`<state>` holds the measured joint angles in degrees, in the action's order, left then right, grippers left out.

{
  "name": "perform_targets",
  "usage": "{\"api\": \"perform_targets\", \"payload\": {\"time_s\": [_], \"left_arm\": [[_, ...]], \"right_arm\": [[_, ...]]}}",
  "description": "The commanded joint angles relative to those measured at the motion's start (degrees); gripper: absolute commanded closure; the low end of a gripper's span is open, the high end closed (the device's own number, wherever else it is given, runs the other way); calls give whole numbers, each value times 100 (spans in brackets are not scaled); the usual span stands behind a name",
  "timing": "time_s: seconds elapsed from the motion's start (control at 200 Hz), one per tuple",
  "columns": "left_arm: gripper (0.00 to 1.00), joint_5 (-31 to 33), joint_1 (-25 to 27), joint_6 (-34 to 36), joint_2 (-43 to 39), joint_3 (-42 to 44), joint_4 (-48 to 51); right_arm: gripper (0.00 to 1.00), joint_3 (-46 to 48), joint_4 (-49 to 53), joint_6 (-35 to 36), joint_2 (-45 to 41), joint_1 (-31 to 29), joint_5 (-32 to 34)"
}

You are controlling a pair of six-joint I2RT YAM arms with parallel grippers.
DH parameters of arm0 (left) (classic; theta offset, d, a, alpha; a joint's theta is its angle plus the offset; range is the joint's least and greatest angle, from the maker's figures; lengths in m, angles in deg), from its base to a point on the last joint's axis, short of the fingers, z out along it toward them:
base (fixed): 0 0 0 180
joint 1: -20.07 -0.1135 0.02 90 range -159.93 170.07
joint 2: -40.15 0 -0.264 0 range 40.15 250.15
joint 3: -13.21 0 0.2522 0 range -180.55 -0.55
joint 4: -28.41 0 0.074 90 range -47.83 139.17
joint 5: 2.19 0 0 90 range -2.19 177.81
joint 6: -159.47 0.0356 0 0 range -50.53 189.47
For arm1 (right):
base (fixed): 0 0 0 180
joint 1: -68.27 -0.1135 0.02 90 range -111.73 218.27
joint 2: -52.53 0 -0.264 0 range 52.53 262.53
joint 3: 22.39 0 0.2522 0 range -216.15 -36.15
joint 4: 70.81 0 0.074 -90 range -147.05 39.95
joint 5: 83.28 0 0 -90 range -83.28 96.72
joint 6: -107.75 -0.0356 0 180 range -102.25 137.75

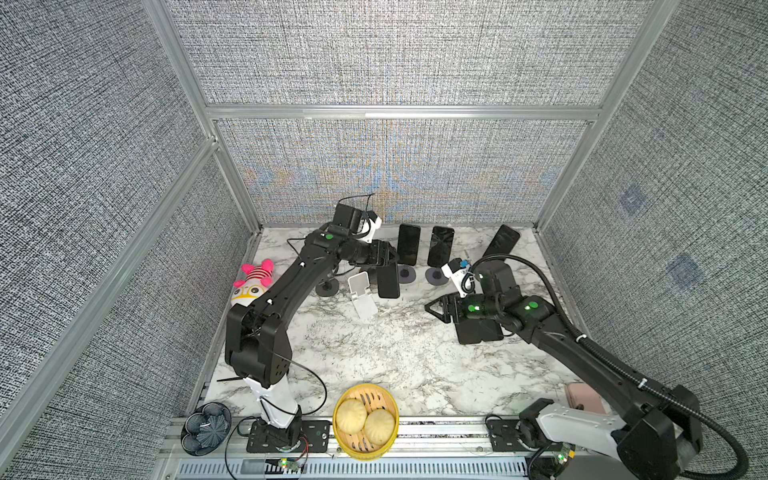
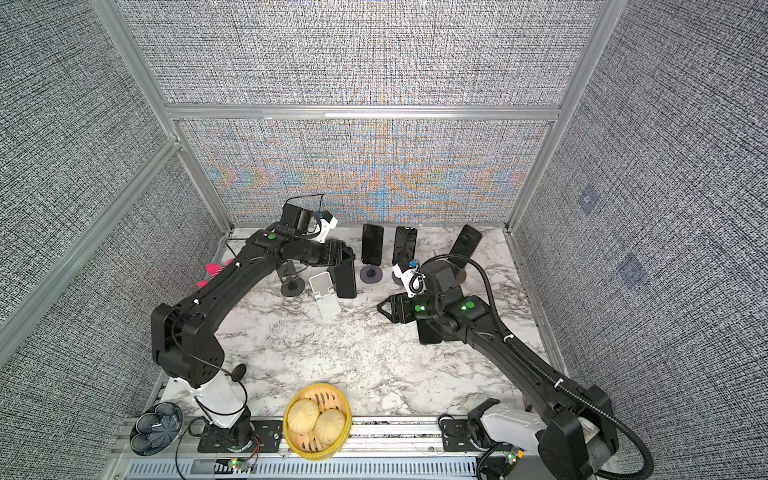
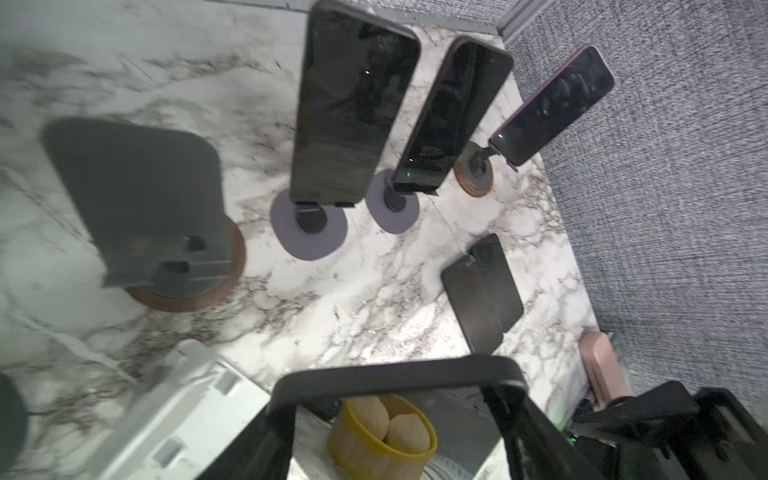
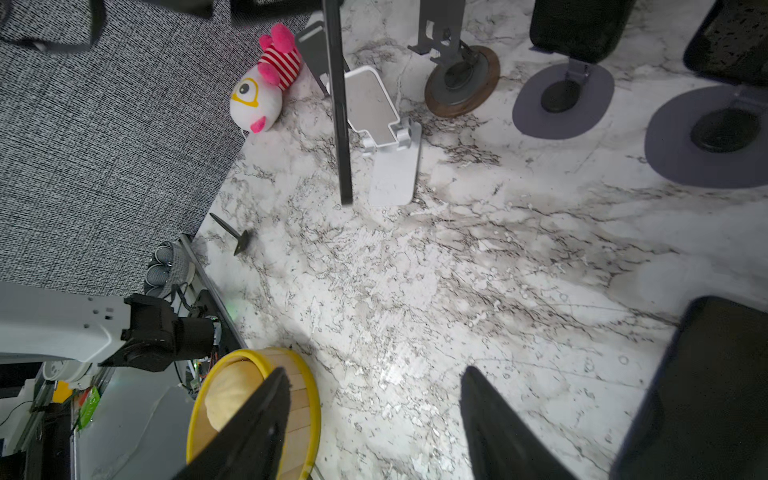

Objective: Remove the phone from the phone stand

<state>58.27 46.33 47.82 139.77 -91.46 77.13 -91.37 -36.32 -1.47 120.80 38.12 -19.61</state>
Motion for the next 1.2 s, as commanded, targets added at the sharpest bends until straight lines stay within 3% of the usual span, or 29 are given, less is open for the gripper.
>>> {"api": "perform_targets", "payload": {"time_s": [0.0,0.065,0.345,0.48,0.585,0.655,0.985,1.195], "left_arm": [[51,-459,170,-649,-169,305,-773],[51,-485,299,-862,-201,510,-967],[51,-483,581,-1277,-142,856,-1407],[51,-511,680,-1394,-106,904,-1561],[51,-489,714,-1368,-117,909,-1519],[51,-485,730,-1367,-132,934,-1518],[51,-500,749,-1430,-234,1059,-1624],[51,-491,751,-1430,-252,1069,-1653]], "right_arm": [[51,-115,-321,-240,119,-78,21],[55,-129,-379,-264,222,-143,56],[56,-134,-691,-346,506,-227,116],[64,-313,-788,-341,700,-237,61],[78,-317,-808,-315,718,-238,145],[82,-336,-788,-306,731,-240,167],[74,-340,-794,-293,840,-237,268],[81,-358,-746,-275,880,-228,292]]}}
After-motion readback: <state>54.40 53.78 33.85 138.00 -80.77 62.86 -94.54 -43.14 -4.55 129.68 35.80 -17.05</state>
